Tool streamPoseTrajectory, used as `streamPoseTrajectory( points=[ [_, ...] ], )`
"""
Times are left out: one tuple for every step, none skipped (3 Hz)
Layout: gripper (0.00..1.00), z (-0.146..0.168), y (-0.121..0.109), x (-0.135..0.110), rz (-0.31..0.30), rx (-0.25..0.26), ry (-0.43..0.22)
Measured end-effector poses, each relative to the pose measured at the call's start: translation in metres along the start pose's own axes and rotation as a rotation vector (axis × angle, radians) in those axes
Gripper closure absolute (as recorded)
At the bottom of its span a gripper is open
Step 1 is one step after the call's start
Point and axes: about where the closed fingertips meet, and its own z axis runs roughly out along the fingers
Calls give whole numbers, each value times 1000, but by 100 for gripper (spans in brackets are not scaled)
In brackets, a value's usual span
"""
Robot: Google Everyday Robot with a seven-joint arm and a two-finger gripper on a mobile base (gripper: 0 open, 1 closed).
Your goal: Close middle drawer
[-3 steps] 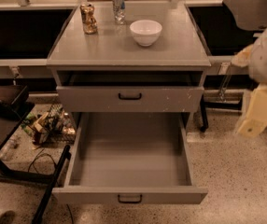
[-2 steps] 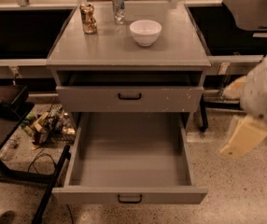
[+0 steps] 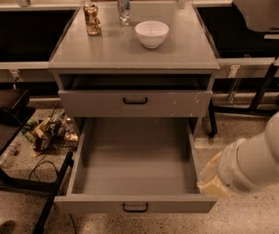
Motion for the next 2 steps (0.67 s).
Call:
streamPoseTrajectory(
  points=[
    [88,92,26,60,117,-75,25],
    [100,158,43,97,188,-99,-1]
  ],
)
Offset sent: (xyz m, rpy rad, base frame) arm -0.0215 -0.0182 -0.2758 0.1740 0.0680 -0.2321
